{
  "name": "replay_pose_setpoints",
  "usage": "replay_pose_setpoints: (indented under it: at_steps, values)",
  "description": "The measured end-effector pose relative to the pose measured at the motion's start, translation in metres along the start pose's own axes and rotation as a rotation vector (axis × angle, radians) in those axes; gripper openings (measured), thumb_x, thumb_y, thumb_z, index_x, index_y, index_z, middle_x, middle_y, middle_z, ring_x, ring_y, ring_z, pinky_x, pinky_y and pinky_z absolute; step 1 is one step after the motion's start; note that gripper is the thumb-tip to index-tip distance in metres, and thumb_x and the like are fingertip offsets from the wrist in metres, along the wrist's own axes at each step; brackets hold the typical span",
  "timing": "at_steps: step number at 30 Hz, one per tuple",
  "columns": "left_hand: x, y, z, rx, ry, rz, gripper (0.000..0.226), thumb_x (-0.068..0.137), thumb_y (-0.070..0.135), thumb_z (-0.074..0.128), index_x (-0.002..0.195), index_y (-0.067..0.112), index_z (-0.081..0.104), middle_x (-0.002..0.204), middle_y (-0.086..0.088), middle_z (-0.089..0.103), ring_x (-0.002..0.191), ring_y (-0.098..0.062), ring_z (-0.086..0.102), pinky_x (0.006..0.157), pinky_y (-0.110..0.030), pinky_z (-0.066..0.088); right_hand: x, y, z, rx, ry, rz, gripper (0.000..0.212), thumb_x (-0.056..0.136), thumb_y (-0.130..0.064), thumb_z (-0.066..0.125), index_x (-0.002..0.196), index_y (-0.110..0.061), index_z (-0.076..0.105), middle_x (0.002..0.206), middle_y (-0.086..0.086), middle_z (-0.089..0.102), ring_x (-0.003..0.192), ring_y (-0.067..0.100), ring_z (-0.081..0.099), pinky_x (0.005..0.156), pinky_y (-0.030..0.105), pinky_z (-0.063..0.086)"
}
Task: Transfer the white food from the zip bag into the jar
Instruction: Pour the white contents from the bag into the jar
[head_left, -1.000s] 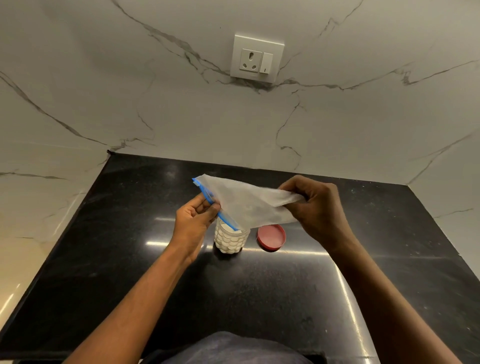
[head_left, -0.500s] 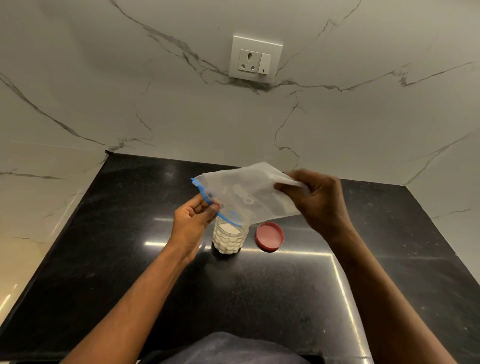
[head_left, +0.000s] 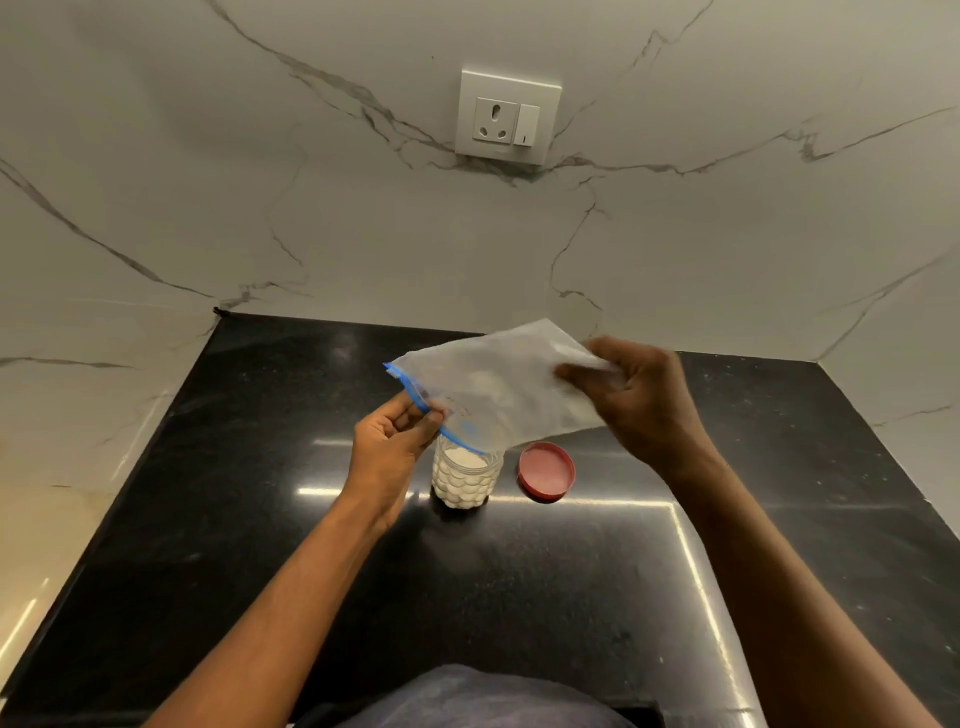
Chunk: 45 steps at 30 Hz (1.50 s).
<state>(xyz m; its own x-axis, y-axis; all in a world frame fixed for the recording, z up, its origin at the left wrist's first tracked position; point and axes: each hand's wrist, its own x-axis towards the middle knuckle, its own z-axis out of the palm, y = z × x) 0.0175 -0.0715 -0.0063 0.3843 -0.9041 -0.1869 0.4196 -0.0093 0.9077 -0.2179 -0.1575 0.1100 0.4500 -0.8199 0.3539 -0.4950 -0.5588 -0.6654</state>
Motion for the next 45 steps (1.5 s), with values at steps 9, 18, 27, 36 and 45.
replay_pose_setpoints:
  at_steps: [9, 18, 27, 36, 45]
  values:
    - [-0.002, 0.002, 0.003, 0.084, 0.008, 0.053, 0.033, 0.092, 0.0, 0.072, 0.121, 0.015, 0.073, 0.115, -0.002, 0.081, 0.111, -0.018, 0.076, 0.1, -0.036, 0.059, 0.006, -0.026, -0.014, 0.015, -0.004, -0.111, 0.046, 0.08, -0.04, 0.085, 0.122, -0.03, 0.071, 0.112, -0.015, 0.073, 0.104, 0.003, 0.07, 0.089, 0.029, 0.06]
    - [-0.007, 0.006, 0.002, 0.149, 0.0, 0.104, 0.034, 0.092, -0.003, 0.072, 0.121, 0.015, 0.073, 0.109, 0.004, 0.082, 0.108, -0.012, 0.077, 0.094, -0.025, 0.061, 0.016, -0.026, -0.004, 0.097, 0.112, -0.156, 0.007, 0.085, -0.012, 0.085, 0.092, -0.014, 0.082, 0.088, 0.0, 0.081, 0.082, 0.017, 0.079, 0.076, 0.047, 0.064]
    - [-0.01, 0.008, 0.003, 0.148, -0.018, 0.114, 0.034, 0.092, -0.003, 0.071, 0.122, 0.014, 0.073, 0.11, 0.002, 0.082, 0.107, -0.011, 0.077, 0.092, -0.022, 0.061, 0.017, -0.022, -0.005, 0.178, 0.202, -0.096, 0.005, 0.087, -0.015, 0.084, 0.089, -0.017, 0.081, 0.081, 0.0, 0.079, 0.076, 0.018, 0.077, 0.072, 0.044, 0.064]
    - [-0.007, 0.004, -0.003, 0.135, 0.011, 0.075, 0.032, 0.093, -0.002, 0.071, 0.12, 0.014, 0.074, 0.113, -0.003, 0.081, 0.112, -0.02, 0.076, 0.101, -0.037, 0.059, 0.012, -0.018, -0.006, 0.196, 0.007, -0.005, 0.051, 0.082, -0.03, 0.085, 0.13, -0.027, 0.069, 0.128, -0.008, 0.071, 0.121, 0.003, 0.066, 0.103, 0.035, 0.057]
    - [-0.004, 0.002, -0.001, 0.054, 0.064, -0.013, 0.031, 0.093, -0.007, 0.068, 0.114, 0.015, 0.075, 0.11, -0.008, 0.082, 0.108, -0.025, 0.076, 0.103, -0.045, 0.057, -0.012, 0.014, 0.004, 0.188, 0.027, 0.192, 0.01, 0.093, -0.018, 0.077, 0.101, -0.014, 0.075, 0.092, 0.004, 0.076, 0.085, 0.028, 0.074, 0.071, 0.043, 0.066]
